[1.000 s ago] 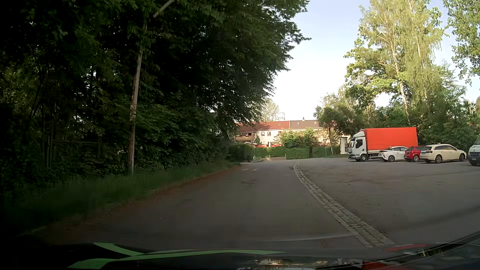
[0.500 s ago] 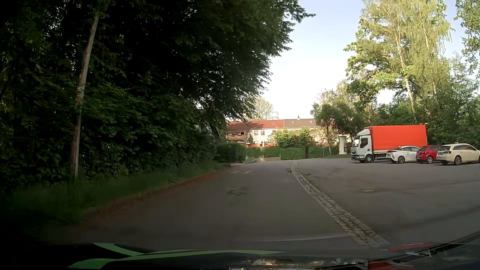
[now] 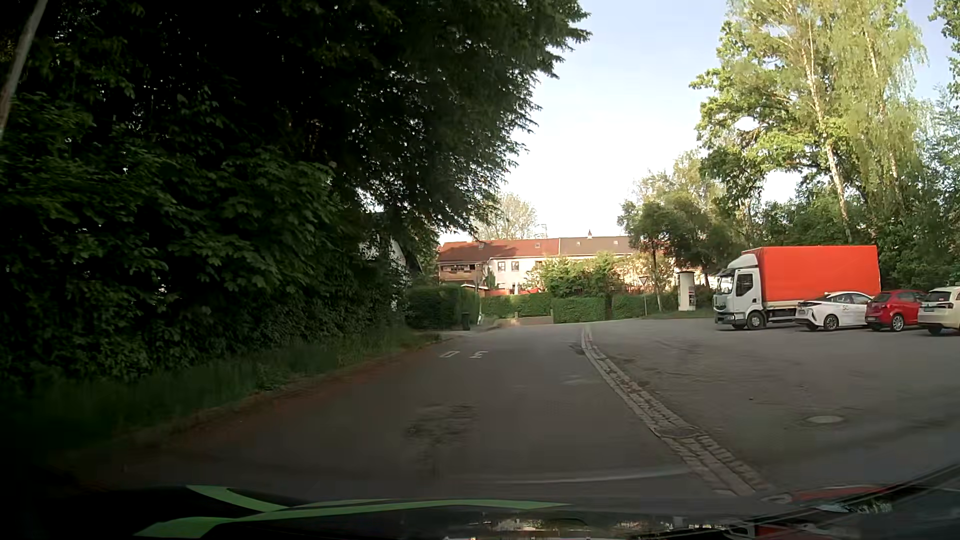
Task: Follow the waypoints while adhering to traffic rules and regulations
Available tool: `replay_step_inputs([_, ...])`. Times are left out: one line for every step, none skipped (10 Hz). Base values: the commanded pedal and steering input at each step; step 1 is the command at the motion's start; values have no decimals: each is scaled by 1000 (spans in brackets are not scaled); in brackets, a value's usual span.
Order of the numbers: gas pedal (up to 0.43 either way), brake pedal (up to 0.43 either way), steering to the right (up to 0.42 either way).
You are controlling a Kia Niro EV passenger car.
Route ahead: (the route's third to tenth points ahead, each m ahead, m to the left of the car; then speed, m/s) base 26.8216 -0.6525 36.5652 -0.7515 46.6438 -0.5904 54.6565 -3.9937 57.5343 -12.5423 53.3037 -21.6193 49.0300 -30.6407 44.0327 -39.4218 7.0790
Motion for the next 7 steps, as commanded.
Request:
replay_step_inputs([98,0,18])
replay_step_inputs([110,0,18])
replay_step_inputs([110,0,17])
replay_step_inputs([110,0,16])
replay_step_inputs([110,0,14])
replay_step_inputs([130,0,13])
replay_step_inputs([138,0,12])
